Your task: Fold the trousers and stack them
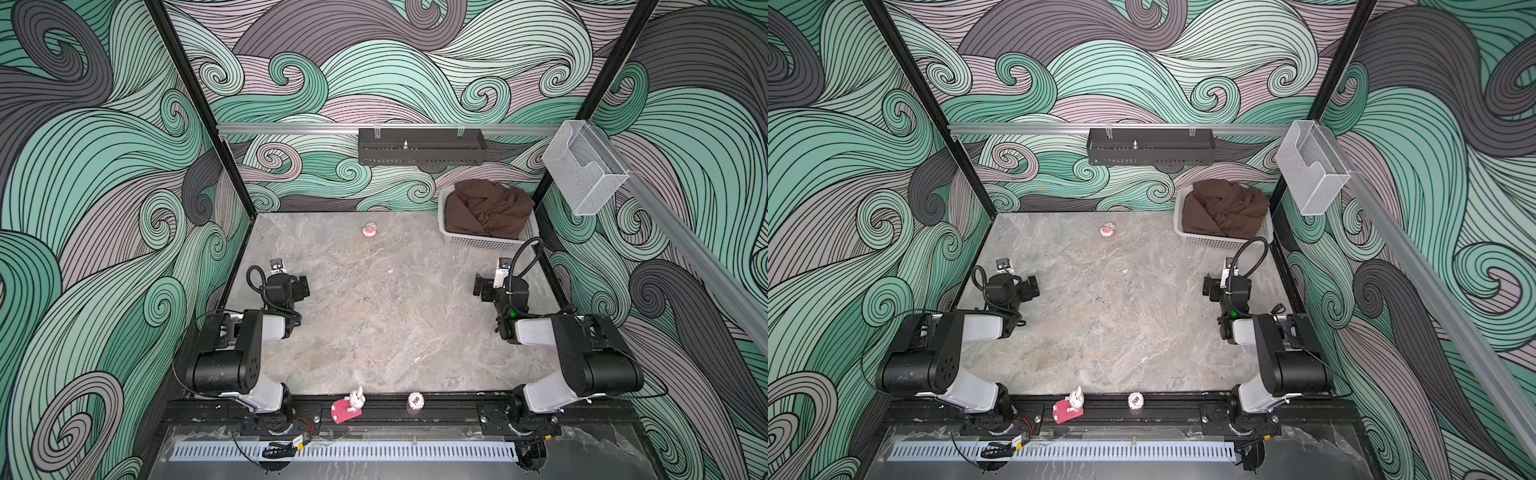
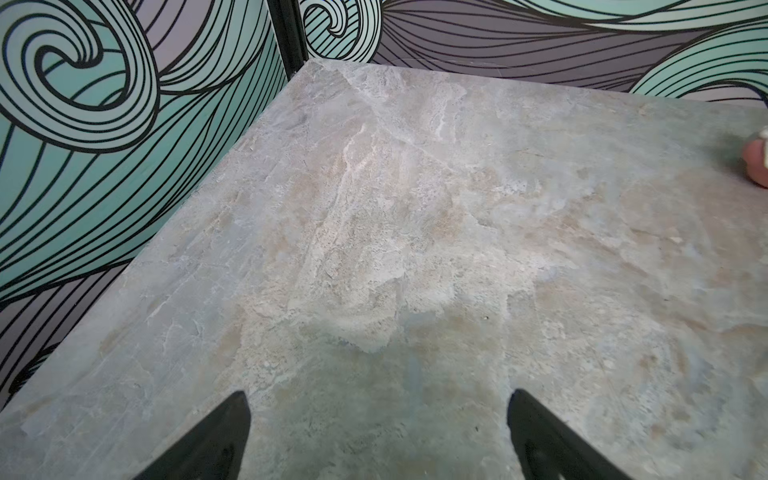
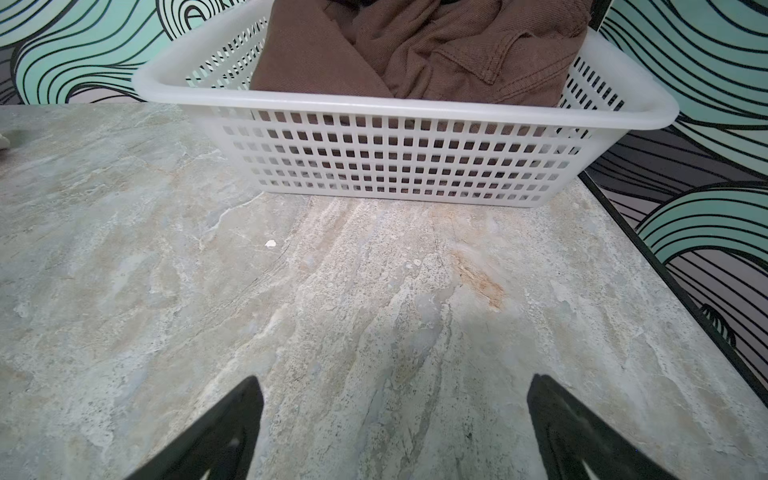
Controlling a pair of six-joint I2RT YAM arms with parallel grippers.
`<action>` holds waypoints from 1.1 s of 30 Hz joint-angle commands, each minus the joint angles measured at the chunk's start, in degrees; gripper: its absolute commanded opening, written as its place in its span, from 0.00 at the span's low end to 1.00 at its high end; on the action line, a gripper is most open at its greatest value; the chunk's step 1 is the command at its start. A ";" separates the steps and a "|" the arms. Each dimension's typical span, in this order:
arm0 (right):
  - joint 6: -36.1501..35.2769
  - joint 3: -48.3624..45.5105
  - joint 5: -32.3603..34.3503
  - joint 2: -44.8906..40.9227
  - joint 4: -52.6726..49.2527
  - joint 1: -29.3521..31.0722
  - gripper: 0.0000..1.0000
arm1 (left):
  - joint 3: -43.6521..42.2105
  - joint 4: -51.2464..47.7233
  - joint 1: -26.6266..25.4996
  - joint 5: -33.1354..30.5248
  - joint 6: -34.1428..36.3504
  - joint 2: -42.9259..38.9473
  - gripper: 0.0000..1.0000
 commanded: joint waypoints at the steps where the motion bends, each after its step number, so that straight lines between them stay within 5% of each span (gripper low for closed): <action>1: -0.37 1.09 -0.37 -0.25 0.29 -0.11 0.99 | 1.43 -0.42 -0.52 -0.73 -0.50 -1.15 0.99; 33: -0.09 0.88 -1.73 -0.55 0.34 -0.76 1.00 | 1.41 -0.35 -0.61 -0.76 -0.47 -1.12 0.96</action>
